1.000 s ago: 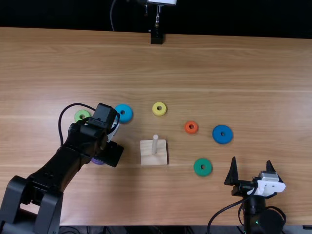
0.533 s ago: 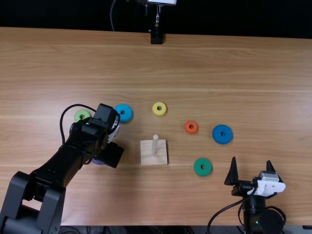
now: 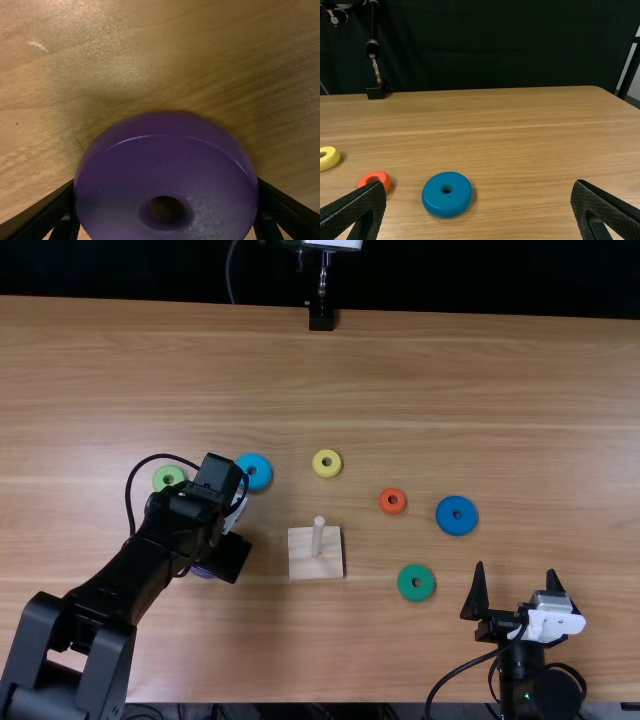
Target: Build the Hanoi tower: stack the rings onto the peg from bottom to top in this color order: purple, dark blue, light blue, dark green, light green, yellow, orange.
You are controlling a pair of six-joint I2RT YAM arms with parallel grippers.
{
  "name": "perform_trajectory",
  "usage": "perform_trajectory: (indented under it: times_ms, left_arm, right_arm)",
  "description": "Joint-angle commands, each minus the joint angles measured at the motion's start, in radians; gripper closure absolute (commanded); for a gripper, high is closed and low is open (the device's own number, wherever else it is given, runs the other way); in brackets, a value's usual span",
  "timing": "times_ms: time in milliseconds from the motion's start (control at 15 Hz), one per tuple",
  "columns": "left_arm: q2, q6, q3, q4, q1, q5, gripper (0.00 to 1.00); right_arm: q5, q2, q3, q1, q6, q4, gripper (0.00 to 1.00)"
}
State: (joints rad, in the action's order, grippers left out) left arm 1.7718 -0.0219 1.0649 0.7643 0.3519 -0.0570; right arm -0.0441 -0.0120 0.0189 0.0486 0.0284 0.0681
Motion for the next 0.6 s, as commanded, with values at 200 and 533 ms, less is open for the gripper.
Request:
perform_trajectory:
  times_ms: [200,533]
  left_arm:
    - [0.003,0.005,0.021,0.020,0.024,-0.007,1.00]
    - [-0.069,0.140,0.259,0.219,0.067,-0.006,1.00]
  right_arm:
    - [0.000,0.012,-0.011,0.010,-0.001,0.023,0.00]
    - [0.000,0.012,-0.011,0.010,-0.001,0.023,0.00]
